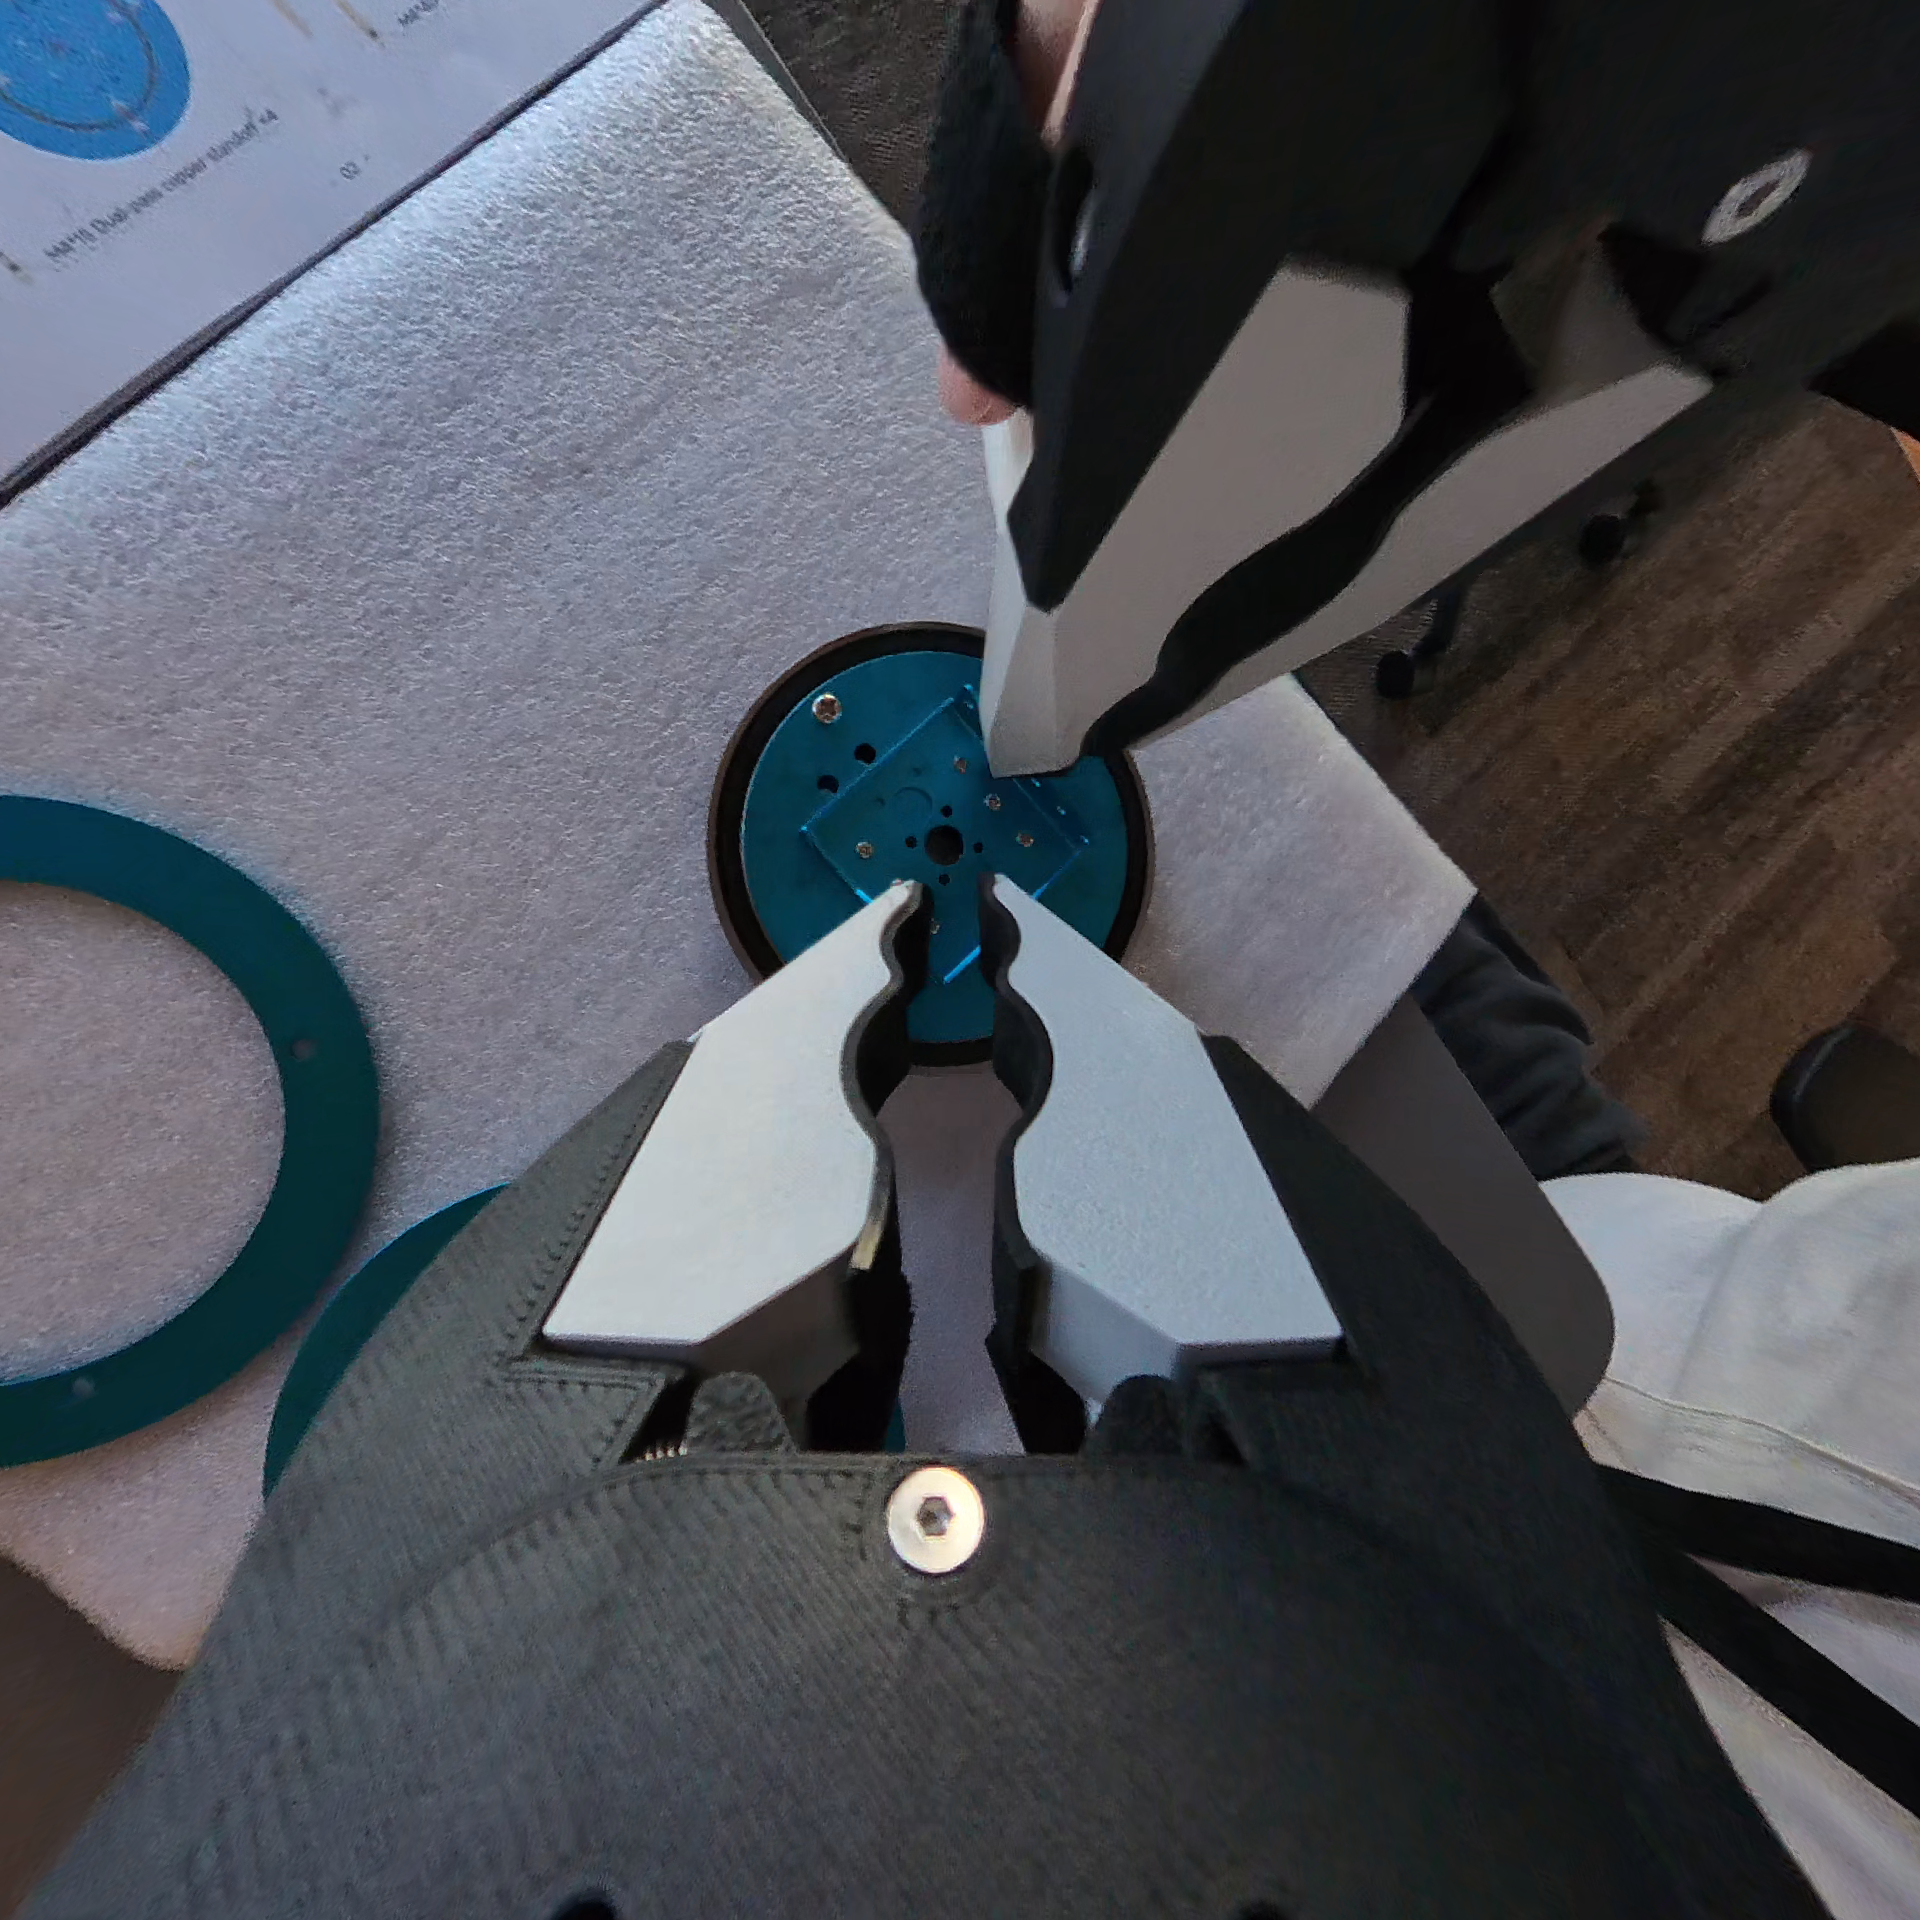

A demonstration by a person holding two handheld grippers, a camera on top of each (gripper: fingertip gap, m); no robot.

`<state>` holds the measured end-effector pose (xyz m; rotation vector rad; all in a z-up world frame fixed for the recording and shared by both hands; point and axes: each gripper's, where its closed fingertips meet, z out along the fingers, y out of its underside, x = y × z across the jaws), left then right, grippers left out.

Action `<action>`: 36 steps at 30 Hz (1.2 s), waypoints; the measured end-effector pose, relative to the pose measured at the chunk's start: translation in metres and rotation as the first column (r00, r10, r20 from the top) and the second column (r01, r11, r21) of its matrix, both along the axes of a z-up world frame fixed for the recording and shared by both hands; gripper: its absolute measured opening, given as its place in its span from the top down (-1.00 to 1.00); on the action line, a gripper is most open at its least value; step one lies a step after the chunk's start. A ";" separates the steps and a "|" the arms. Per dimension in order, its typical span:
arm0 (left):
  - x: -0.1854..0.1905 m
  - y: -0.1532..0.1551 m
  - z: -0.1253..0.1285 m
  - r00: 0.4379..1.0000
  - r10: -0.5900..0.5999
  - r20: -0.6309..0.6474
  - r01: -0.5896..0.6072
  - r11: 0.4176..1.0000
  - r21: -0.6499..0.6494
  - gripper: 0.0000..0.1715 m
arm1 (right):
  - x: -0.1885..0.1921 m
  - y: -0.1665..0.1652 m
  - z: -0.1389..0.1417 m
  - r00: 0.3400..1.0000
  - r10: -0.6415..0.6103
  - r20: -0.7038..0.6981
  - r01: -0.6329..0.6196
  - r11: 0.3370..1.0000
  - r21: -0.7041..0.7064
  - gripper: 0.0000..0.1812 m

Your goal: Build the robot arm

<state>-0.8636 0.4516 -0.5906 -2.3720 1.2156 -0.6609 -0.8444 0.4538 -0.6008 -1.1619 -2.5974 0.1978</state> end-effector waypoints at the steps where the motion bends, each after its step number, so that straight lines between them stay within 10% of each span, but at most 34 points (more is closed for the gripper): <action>1: 0.000 0.001 -0.001 1.000 0.011 -0.013 -0.011 1.000 0.007 0.94 | -0.001 0.001 -0.002 1.000 0.009 0.008 -0.009 1.000 -0.001 0.90; 6: -0.012 0.013 0.004 0.993 0.086 -0.075 -0.077 0.990 0.118 0.83 | -0.005 -0.002 -0.004 0.999 0.043 0.005 -0.043 0.999 -0.020 0.96; 16: -0.012 0.004 -0.011 0.990 0.044 -0.137 -0.052 0.997 -0.053 0.95 | -0.005 -0.002 -0.003 1.000 0.028 -0.004 -0.029 0.999 -0.017 0.98; 26: -0.016 0.030 0.009 0.930 -0.191 -0.315 0.199 0.980 -0.008 1.00 | -0.028 -0.006 0.015 0.944 -0.319 -0.088 0.321 0.947 0.016 0.99; 36: 0.013 0.032 0.003 0.600 -0.781 -0.173 0.772 0.622 -0.128 0.99 | -0.027 -0.001 0.013 0.664 -0.742 -0.088 0.747 0.655 0.117 0.96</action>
